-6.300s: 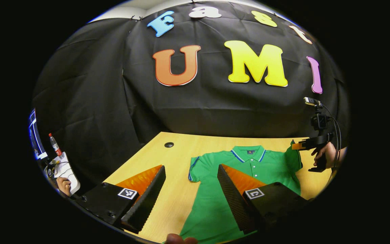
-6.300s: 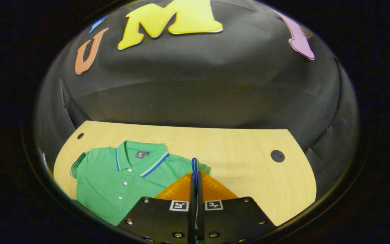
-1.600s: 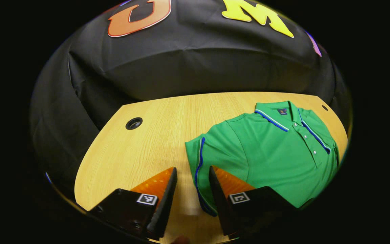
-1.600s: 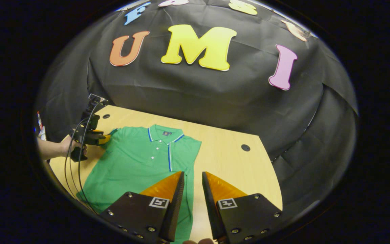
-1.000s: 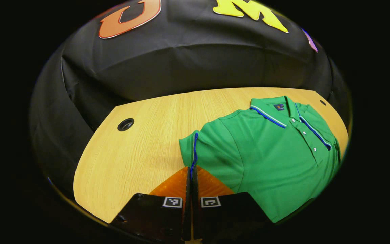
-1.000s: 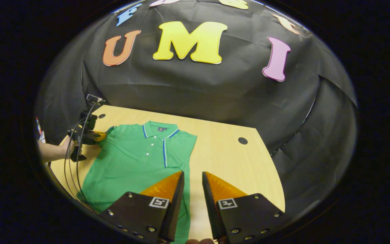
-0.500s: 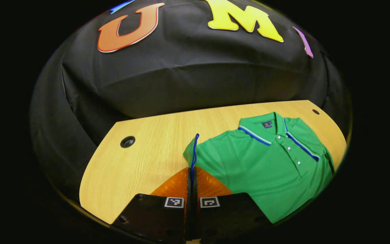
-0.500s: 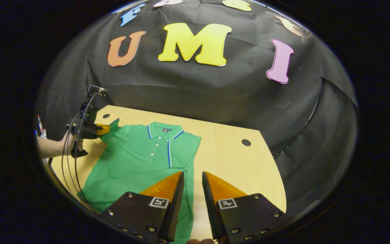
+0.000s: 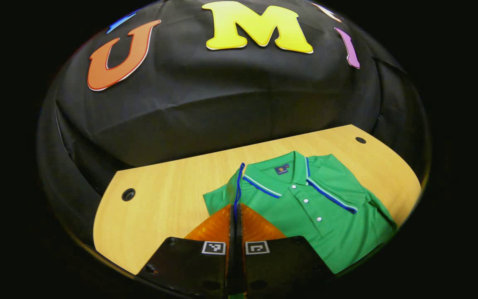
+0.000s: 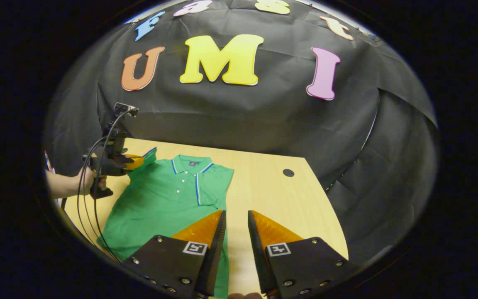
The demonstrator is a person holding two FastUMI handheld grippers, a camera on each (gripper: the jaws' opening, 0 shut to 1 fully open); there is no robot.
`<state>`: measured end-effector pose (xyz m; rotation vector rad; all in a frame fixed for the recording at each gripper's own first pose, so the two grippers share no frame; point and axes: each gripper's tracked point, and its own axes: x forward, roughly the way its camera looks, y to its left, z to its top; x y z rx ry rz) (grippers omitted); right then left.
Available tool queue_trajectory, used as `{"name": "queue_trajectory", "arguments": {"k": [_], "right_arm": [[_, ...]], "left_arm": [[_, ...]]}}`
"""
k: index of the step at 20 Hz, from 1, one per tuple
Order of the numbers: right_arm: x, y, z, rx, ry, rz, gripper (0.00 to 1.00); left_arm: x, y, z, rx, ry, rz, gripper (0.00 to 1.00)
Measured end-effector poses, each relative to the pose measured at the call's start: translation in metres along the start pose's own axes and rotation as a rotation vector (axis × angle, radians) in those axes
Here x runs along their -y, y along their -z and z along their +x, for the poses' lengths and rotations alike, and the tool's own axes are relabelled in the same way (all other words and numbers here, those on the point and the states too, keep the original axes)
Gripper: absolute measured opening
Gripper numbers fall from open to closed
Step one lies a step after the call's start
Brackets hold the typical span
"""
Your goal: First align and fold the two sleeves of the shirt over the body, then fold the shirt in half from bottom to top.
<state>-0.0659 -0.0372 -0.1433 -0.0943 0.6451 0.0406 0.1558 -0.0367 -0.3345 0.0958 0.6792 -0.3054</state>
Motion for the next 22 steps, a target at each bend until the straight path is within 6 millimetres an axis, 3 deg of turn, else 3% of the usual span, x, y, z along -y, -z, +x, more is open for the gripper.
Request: {"name": "queue_trajectory", "arguments": {"k": [4,5,9,10,11,14,17,18,22], "right_arm": [[0.013,0.008,-0.013,-0.002,0.02,0.002,0.41],[0.016,0.009,-0.016,-0.004,0.023,0.003,0.34],[0.017,0.011,-0.018,-0.002,0.023,0.027,0.37],[0.016,0.011,-0.019,-0.002,0.017,0.032,0.37],[0.012,0.009,-0.019,0.001,0.009,0.034,0.37],[0.0,-0.001,-0.019,0.02,-0.019,0.026,0.37],[-0.017,-0.013,-0.022,0.051,-0.053,0.014,0.37],[-0.023,-0.015,-0.021,0.056,-0.064,0.006,0.41],[-0.046,-0.018,-0.024,0.071,-0.105,-0.025,0.38]], "left_arm": [[0.024,0.011,0.011,-0.035,0.027,-0.054,0.04],[0.026,0.014,0.013,-0.042,0.027,-0.064,0.04],[0.049,0.011,0.0,-0.023,0.123,-0.116,0.07],[0.049,0.008,0.001,-0.01,0.113,-0.107,0.18],[0.047,0.007,-0.003,-0.008,0.104,-0.097,0.22],[0.041,0.008,-0.02,0.011,0.065,-0.081,1.0],[0.035,0.008,-0.052,0.031,0.048,-0.106,1.0],[0.034,0.01,-0.06,0.032,0.048,-0.119,1.0],[0.021,0.012,-0.103,0.049,0.009,-0.185,1.0]]}}
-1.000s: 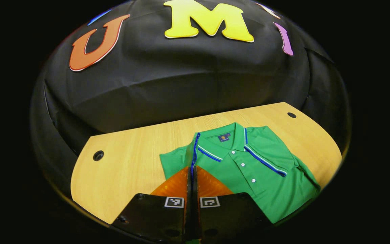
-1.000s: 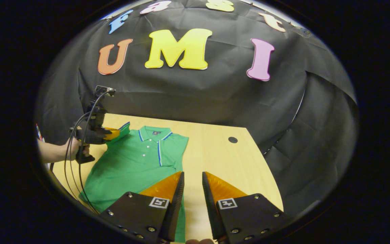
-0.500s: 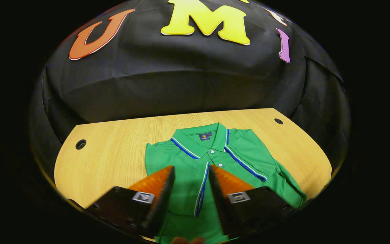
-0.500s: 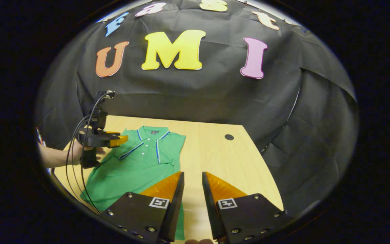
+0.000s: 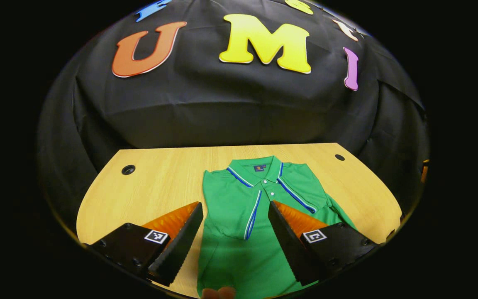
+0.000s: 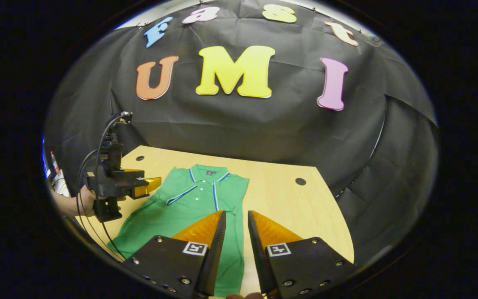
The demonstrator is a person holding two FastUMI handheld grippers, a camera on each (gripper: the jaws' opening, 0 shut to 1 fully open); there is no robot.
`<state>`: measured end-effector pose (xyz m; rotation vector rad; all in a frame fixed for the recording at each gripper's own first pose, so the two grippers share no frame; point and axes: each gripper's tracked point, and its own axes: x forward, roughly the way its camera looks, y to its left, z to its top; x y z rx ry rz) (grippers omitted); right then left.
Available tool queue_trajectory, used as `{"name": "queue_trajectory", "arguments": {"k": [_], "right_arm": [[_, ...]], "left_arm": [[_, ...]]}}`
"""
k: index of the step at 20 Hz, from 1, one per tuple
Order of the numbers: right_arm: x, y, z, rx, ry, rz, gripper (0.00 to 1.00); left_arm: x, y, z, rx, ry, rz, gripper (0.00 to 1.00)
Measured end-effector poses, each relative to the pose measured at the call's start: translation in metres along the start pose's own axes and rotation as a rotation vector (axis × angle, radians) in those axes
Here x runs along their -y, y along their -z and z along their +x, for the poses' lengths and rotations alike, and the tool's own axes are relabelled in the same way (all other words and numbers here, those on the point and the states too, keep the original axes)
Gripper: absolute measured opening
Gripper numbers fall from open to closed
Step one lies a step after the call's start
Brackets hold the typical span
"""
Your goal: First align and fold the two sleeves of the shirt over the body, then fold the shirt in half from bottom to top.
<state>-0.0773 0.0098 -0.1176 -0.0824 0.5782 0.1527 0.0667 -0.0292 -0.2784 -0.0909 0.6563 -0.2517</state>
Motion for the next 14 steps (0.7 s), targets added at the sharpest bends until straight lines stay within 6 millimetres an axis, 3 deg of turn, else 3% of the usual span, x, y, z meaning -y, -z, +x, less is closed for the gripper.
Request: {"name": "queue_trajectory", "arguments": {"k": [6,11,13,14], "right_arm": [[-0.022,0.005,0.0,-0.004,-0.056,-0.039,0.41],[-0.025,0.019,0.002,-0.022,-0.096,-0.102,0.37],[-0.027,0.033,0.0,-0.045,-0.132,-0.123,0.41],[-0.026,0.043,-0.001,-0.062,-0.144,-0.139,0.37]], "left_arm": [[-0.023,0.015,-0.07,-0.015,-0.051,-0.052,1.0],[-0.046,0.068,-0.108,-0.098,-0.094,-0.017,1.0],[-0.045,0.087,-0.123,-0.141,-0.077,-0.017,1.0],[-0.043,0.099,-0.129,-0.167,-0.057,-0.005,1.0]]}}
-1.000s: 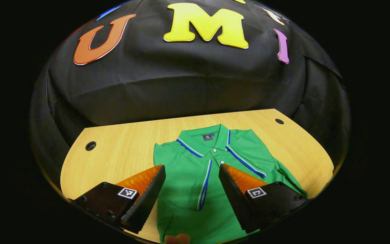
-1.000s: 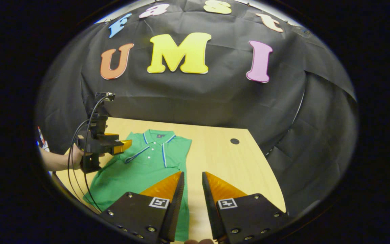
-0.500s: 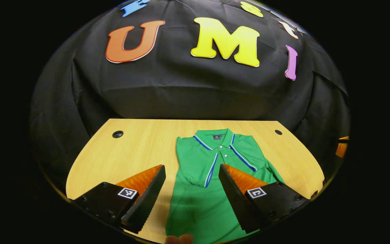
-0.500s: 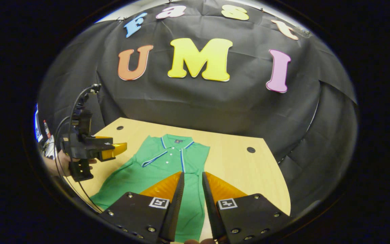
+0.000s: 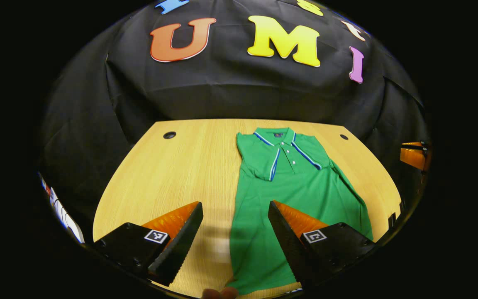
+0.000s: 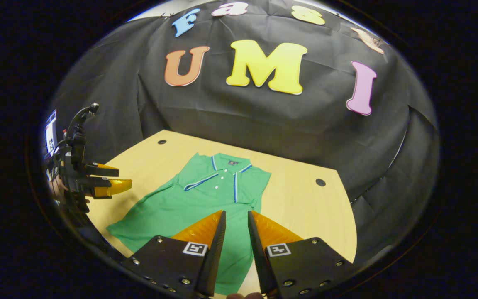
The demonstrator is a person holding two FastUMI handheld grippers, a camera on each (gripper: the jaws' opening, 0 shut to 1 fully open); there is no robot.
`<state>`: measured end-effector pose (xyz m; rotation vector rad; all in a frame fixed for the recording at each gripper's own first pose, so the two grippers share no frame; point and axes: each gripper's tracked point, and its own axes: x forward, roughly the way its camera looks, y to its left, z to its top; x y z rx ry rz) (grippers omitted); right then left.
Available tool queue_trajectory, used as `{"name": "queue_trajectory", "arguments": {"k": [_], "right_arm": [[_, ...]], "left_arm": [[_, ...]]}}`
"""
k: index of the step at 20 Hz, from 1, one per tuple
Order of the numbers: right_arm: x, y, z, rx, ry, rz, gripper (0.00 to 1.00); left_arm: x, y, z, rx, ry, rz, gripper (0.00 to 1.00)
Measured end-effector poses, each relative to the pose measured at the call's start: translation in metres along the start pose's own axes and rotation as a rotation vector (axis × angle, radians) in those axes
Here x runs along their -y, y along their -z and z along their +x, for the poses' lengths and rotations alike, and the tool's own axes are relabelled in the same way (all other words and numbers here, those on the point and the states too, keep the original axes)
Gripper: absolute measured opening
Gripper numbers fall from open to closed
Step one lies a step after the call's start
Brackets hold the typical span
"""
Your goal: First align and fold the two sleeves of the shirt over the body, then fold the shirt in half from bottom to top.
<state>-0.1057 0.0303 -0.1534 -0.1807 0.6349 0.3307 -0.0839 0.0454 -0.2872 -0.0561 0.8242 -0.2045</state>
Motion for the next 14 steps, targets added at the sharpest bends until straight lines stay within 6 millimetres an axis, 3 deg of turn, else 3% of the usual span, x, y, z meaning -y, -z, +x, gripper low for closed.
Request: {"name": "queue_trajectory", "arguments": {"k": [4,5,6,10,14], "right_arm": [[-0.008,0.056,-0.004,-0.119,-0.086,-0.019,0.37],[-0.011,0.073,-0.006,-0.158,-0.104,-0.012,0.38],[-0.013,0.087,-0.01,-0.196,-0.115,-0.011,0.37],[-0.01,0.142,-0.024,-0.317,-0.109,-0.032,0.41],[-0.016,0.182,-0.033,-0.41,-0.125,-0.035,0.38]], "left_arm": [[0.014,0.063,-0.019,-0.135,0.076,0.061,1.0],[0.015,0.077,-0.025,-0.163,0.084,0.065,0.95],[0.014,0.089,-0.029,-0.187,0.093,0.065,1.0],[0.005,0.144,-0.049,-0.312,0.106,0.058,1.0],[0.007,0.174,-0.064,-0.4,0.137,0.048,1.0]]}}
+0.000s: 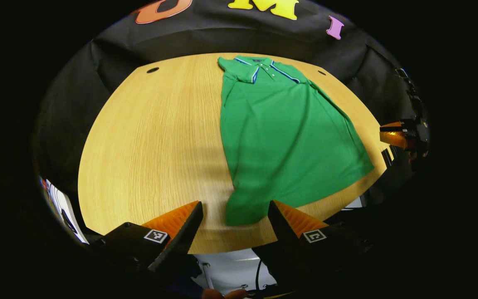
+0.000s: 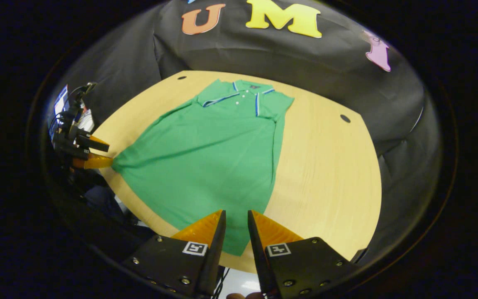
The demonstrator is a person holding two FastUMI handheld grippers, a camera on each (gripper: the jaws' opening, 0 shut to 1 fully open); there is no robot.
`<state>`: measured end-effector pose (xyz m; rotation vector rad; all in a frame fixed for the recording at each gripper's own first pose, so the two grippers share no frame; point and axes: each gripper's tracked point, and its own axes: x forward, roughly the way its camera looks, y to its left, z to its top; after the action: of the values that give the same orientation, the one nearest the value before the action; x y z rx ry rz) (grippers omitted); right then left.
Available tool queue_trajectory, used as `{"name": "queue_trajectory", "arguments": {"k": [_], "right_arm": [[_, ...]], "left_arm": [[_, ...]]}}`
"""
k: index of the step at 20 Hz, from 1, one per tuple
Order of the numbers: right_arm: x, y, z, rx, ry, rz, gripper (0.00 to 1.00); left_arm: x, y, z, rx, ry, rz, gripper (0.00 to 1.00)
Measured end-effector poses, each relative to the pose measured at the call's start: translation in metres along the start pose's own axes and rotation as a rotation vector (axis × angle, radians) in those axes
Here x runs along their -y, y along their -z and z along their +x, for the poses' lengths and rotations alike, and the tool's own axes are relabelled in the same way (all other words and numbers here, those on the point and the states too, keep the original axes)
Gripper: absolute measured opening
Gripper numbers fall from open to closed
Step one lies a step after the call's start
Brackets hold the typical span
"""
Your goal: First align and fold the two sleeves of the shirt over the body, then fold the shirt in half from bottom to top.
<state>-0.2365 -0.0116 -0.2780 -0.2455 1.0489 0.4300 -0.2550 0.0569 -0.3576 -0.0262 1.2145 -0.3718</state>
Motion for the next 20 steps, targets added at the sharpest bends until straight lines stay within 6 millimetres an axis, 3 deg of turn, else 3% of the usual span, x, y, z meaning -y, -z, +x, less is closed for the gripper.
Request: {"name": "queue_trajectory", "arguments": {"k": [4,8,11,14,15,20], "right_arm": [[-0.001,0.042,0.005,-0.093,-0.018,-0.022,0.37],[-0.003,0.068,0.007,-0.147,-0.03,-0.002,0.41],[-0.01,0.081,0.012,-0.192,-0.058,0.019,0.37],[-0.003,0.092,0.018,-0.23,-0.044,0.017,0.41],[0.0,0.094,0.019,-0.241,-0.04,0.016,0.38],[-0.006,0.089,0.028,-0.265,-0.062,-0.008,0.38]], "left_arm": [[0.003,0.007,0.006,-0.028,0.011,-0.021,1.0],[0.0,0.013,0.01,-0.058,0.002,-0.031,1.0],[0.003,0.014,0.016,-0.081,0.008,-0.034,1.0],[0.006,0.011,0.021,-0.091,0.011,-0.014,1.0],[0.009,0.011,0.023,-0.098,0.014,-0.01,1.0],[0.01,0.013,0.025,-0.133,-0.001,0.021,1.0]]}}
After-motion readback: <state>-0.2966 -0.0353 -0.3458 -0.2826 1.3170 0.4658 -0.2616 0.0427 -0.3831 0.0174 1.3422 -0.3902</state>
